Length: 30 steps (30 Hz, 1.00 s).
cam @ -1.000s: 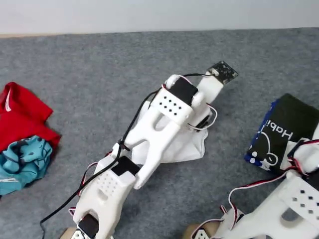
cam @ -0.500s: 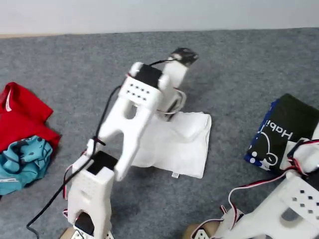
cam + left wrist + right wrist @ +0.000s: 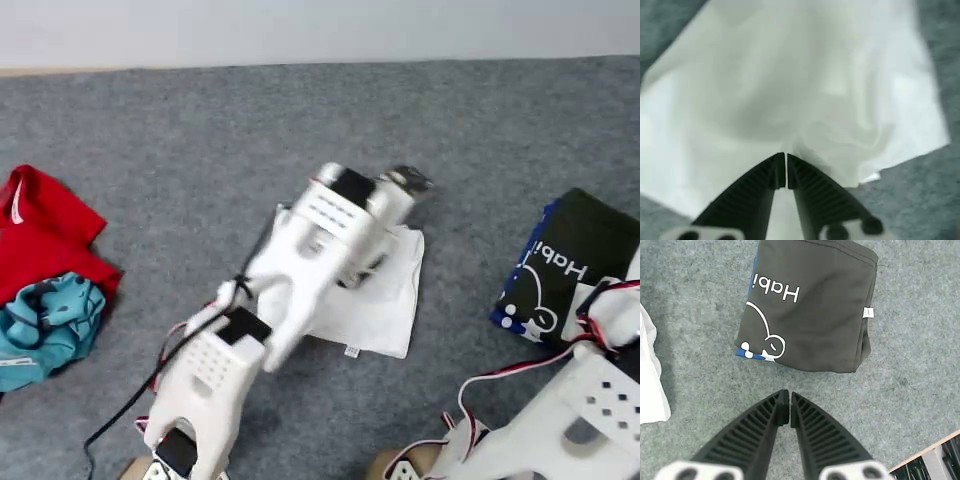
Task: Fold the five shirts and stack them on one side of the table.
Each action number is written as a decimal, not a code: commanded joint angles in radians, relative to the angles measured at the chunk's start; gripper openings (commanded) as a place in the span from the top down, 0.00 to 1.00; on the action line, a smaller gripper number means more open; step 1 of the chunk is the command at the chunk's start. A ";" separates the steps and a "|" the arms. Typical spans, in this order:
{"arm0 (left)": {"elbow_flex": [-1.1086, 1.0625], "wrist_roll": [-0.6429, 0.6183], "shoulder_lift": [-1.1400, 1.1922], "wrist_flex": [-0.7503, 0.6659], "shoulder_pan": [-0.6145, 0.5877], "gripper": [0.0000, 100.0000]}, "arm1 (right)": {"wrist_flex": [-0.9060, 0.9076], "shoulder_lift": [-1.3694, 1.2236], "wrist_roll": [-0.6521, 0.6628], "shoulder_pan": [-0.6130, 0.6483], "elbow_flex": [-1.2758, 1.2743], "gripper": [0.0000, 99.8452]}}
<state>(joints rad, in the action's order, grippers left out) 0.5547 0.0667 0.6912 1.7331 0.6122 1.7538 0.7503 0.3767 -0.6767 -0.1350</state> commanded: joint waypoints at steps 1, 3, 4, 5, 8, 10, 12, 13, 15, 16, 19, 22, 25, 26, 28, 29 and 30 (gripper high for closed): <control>-0.012 -0.038 -0.083 0.023 0.126 0.99 | 0.036 0.018 -0.002 -0.008 0.041 0.99; -0.053 -0.038 -0.140 0.023 0.181 0.99 | 0.036 0.018 -0.002 -0.008 0.041 0.99; -0.084 -0.038 -0.170 0.023 0.199 0.99 | 0.036 0.018 -0.002 -0.008 0.041 0.99; -0.117 -0.038 -0.199 0.023 0.213 0.99 | 0.036 0.018 -0.002 -0.008 0.041 0.99; -0.206 -0.017 -0.278 0.023 0.213 0.99 | 0.036 0.018 -0.002 -0.008 0.041 0.99; -0.242 0.026 -0.328 0.021 0.170 0.99 | 0.036 0.018 -0.002 -0.007 0.041 0.99; -0.246 0.037 -0.370 0.020 0.100 0.99 | 0.036 0.018 -0.002 -0.005 0.041 0.99; -0.246 0.038 -0.385 0.020 0.061 0.99 | 0.036 0.018 -0.002 -0.005 0.041 0.99; -0.249 0.038 -0.397 0.018 0.000 0.99 | 0.036 0.018 -0.002 -0.004 0.041 0.99; -0.252 0.040 -0.390 0.018 -0.021 0.99 | 0.036 0.018 -0.002 -0.004 0.041 0.99; -0.252 0.040 -0.342 0.020 -0.043 0.99 | 0.036 0.016 -0.002 -0.004 0.041 0.99; -0.245 0.040 -0.316 0.020 -0.012 0.99 | 0.036 0.015 -0.002 -0.004 0.041 0.99; -0.249 0.040 -0.316 0.021 0.054 0.98 | 0.036 0.018 -0.002 -0.004 0.041 0.99; -0.251 0.040 -0.316 0.021 0.074 0.97 | 0.036 0.018 -0.002 -0.004 0.041 0.99; -0.251 0.040 -0.316 0.021 0.107 0.92 | 0.036 0.018 -0.002 -0.004 0.041 0.99; -0.251 0.040 -0.316 0.021 0.120 0.89 | 0.036 0.018 -0.002 -0.004 0.041 0.99; -0.251 0.040 -0.316 0.021 0.129 0.87 | 0.036 0.018 -0.002 -0.004 0.041 0.99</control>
<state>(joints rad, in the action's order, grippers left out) 0.3000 0.1020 0.3874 1.7331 0.7058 1.7538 0.7503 0.3767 -0.6767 -0.1350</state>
